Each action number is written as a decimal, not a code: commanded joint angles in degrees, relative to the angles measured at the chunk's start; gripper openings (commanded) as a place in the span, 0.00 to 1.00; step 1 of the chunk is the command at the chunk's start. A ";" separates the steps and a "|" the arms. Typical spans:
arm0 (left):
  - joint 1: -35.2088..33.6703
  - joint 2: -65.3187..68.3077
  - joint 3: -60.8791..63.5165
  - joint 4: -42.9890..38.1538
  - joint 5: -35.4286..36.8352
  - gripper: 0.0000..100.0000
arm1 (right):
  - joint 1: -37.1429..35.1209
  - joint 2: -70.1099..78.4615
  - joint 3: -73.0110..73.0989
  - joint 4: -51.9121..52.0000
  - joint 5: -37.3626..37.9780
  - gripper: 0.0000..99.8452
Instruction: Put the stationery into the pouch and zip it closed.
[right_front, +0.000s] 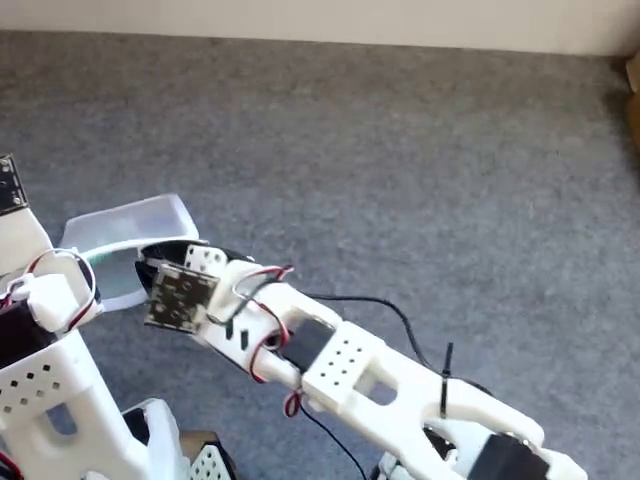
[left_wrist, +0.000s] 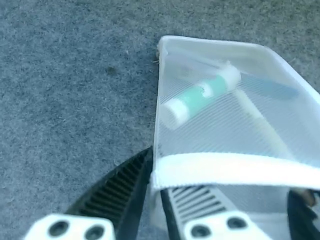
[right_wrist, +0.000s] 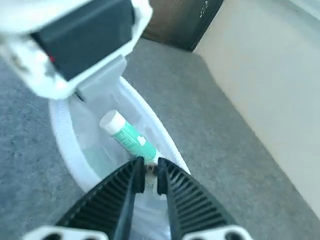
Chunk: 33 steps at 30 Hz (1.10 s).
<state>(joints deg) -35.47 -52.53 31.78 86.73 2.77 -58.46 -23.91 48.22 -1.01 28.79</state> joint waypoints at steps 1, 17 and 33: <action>-0.40 -0.04 -0.04 -0.97 -0.18 0.01 | -0.40 6.46 -8.66 9.98 -0.18 0.00; -0.40 -0.04 -0.04 -0.97 -0.18 0.01 | 2.68 -3.65 -14.29 25.45 -10.02 0.20; -0.40 -0.04 0.04 -0.97 -0.18 0.01 | 2.77 -26.15 -6.81 27.47 -10.64 0.21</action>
<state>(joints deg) -35.65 -52.53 32.92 86.73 2.86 -56.79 -45.71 41.01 26.24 18.68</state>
